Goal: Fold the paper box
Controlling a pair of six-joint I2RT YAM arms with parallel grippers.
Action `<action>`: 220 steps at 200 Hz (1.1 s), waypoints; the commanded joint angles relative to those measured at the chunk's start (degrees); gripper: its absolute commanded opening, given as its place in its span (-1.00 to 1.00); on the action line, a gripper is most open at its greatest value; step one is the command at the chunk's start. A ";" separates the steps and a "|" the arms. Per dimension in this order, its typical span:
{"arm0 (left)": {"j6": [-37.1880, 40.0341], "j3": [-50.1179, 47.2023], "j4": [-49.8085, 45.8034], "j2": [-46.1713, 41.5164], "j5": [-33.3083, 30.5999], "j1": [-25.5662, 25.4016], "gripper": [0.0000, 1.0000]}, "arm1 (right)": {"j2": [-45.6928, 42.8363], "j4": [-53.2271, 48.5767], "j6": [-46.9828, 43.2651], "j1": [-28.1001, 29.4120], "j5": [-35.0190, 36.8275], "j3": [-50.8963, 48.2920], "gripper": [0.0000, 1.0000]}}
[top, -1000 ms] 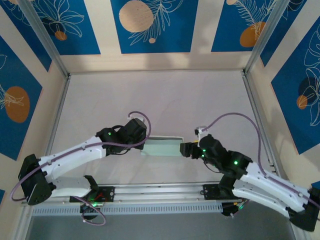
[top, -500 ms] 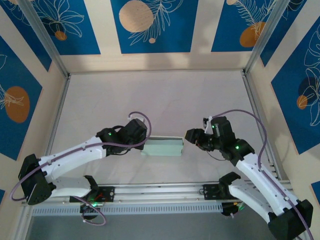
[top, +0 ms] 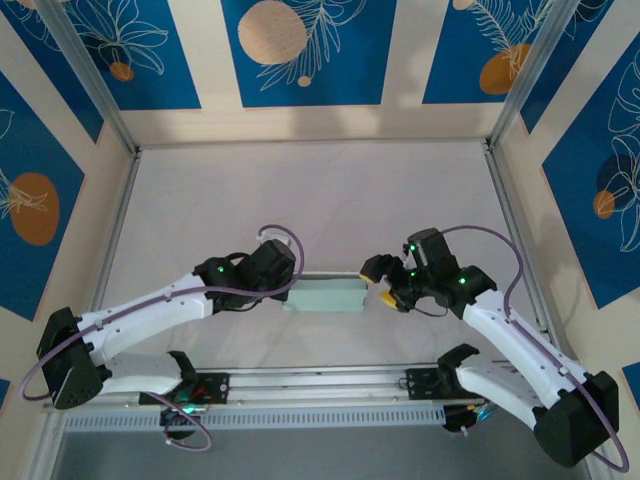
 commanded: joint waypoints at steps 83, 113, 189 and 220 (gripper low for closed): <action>1.21 -1.02 -2.01 -0.42 -0.88 -0.85 -1.00 | 3.94 3.58 19.66 5.17 0.89 1.41 0.71; 1.18 -1.11 -1.73 -0.34 -0.85 -0.87 -1.00 | 5.48 3.07 20.16 6.74 1.99 1.49 0.67; 1.78 -1.30 -1.57 -0.61 -0.77 -0.94 -1.00 | 6.25 5.75 19.43 7.52 3.70 -0.17 0.23; 2.16 -1.59 -1.06 -1.22 -0.54 -1.11 -1.00 | 5.67 5.91 20.08 7.78 4.02 -1.59 0.12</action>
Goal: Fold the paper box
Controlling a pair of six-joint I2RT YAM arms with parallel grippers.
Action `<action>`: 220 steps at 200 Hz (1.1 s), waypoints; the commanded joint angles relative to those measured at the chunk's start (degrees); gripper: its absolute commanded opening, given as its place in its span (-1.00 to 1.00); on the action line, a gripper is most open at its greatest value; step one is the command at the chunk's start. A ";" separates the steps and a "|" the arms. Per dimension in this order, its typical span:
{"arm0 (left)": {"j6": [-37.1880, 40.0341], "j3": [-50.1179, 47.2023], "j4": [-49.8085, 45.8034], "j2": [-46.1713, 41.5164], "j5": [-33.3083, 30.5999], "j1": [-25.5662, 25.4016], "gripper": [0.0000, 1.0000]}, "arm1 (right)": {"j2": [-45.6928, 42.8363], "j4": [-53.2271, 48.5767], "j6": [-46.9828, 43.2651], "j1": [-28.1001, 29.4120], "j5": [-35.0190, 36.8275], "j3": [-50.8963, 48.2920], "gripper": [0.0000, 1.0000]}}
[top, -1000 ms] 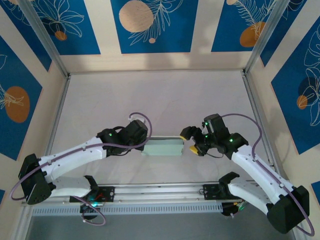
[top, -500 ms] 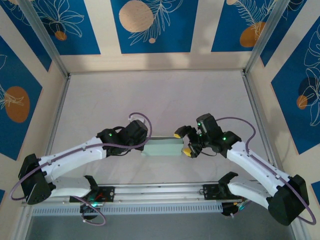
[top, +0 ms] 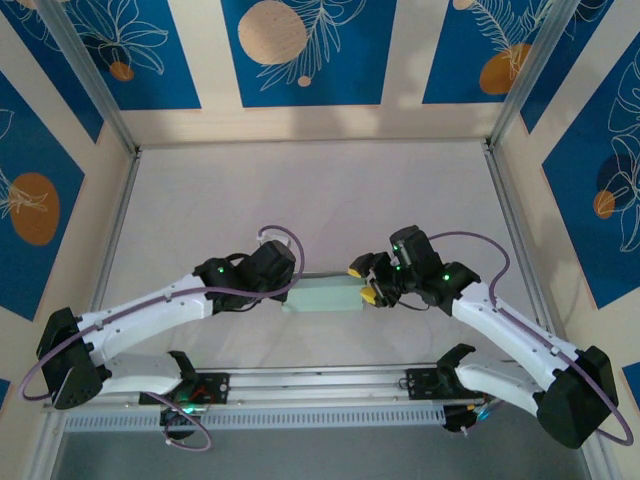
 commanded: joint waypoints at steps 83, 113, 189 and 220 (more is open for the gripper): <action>2.11 -2.44 -0.38 -4.21 0.05 -1.13 -0.92 | -1.88 -2.65 2.28 1.11 3.41 -4.60 -0.02; 2.75 -1.86 -0.91 -6.53 -0.61 -1.16 -0.83 | -2.17 -3.00 2.23 1.09 4.30 -4.24 -0.03; 4.21 -1.03 -2.55 -7.94 -0.76 -0.64 -0.70 | -2.61 -3.43 1.75 1.36 5.20 -4.04 -0.03; 3.23 -0.42 -1.68 -11.05 0.12 0.44 -0.55 | -3.01 -3.64 1.64 1.53 5.43 -4.29 -0.04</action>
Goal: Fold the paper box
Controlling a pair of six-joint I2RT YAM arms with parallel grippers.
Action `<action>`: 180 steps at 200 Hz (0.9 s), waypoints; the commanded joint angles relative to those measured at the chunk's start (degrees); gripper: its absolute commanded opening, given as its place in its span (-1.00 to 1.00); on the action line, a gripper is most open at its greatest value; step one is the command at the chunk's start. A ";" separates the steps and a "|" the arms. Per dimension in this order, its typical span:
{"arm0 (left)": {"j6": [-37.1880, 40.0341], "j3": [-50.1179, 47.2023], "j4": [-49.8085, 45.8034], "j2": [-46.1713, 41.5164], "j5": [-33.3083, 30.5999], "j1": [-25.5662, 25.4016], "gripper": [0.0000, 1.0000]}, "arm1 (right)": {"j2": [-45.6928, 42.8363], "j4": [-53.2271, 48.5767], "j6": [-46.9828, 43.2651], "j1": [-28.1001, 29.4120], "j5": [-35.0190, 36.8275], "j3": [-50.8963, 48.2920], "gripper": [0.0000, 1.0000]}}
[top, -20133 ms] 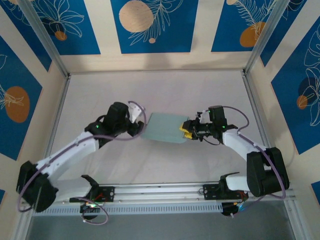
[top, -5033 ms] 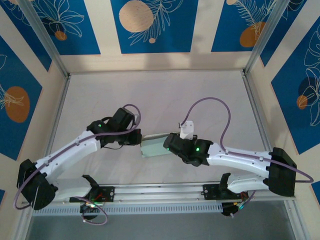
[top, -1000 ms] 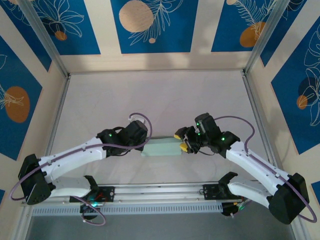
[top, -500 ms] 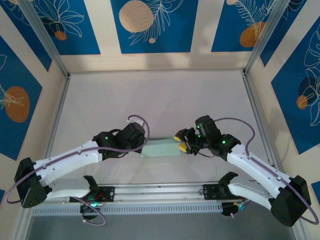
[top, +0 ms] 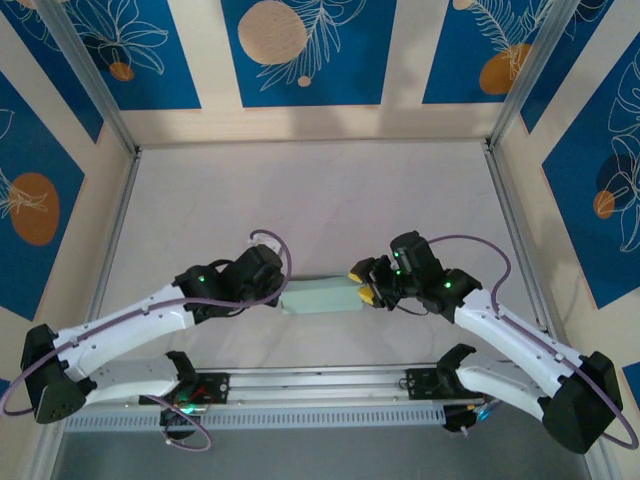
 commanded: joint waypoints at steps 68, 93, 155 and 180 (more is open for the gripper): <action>0.83 -0.90 1.38 -3.03 9.37 3.51 -0.46 | -0.71 -6.89 -0.09 0.33 3.94 -1.11 -0.03; 1.62 -3.61 4.88 -2.17 13.33 3.43 -0.50 | -0.73 -6.99 -0.15 0.40 3.83 -1.02 -0.03; 2.73 -4.12 5.72 -0.39 11.14 3.43 -0.63 | -1.03 -6.97 -0.27 0.40 3.93 -0.88 -0.04; 3.27 -4.57 6.02 0.36 9.66 3.43 -0.66 | -1.04 -6.90 -0.25 0.50 3.81 -1.00 -0.04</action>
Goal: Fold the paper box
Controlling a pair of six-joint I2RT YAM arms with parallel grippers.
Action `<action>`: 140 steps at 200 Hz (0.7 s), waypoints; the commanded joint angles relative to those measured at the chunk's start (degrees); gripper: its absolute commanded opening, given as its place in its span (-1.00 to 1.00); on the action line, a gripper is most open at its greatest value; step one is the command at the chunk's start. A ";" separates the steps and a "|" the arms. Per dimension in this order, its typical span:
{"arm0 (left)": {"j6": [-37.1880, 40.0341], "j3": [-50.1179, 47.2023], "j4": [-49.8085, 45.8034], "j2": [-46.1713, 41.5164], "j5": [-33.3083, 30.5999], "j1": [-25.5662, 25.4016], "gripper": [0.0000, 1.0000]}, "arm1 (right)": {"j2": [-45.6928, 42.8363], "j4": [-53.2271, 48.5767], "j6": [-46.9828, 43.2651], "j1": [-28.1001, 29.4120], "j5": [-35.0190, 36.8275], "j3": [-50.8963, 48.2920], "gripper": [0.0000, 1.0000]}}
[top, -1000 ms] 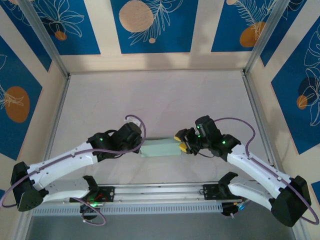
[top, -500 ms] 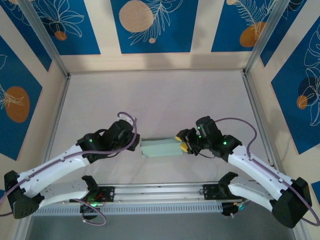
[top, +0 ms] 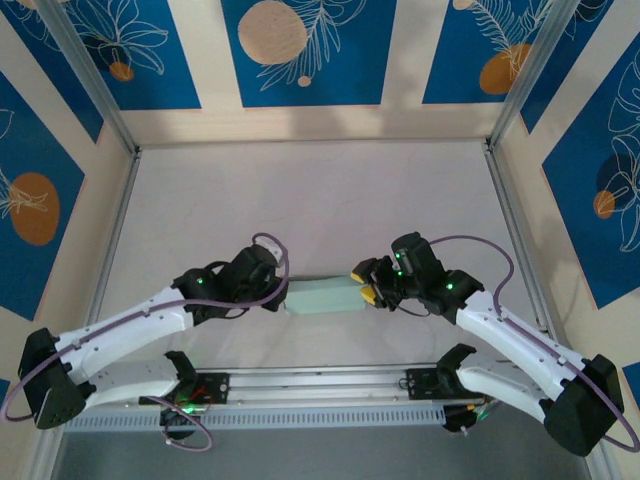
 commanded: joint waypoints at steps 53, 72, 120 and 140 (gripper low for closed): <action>3.37 0.93 0.89 2.37 -4.41 0.23 -0.74 | -0.01 -5.32 -0.68 0.26 2.16 -1.02 -0.06; 4.29 2.04 0.65 3.48 -4.85 0.26 -0.78 | 0.00 -5.18 -0.84 0.25 2.06 -1.02 -0.08; 6.65 3.38 0.12 4.58 -4.91 0.19 -0.96 | 0.43 -4.96 -1.06 0.25 1.82 -0.78 -0.10; 7.34 3.48 -0.04 4.88 -4.26 0.04 -1.00 | 0.64 -5.04 -1.16 0.19 1.88 -0.54 -0.10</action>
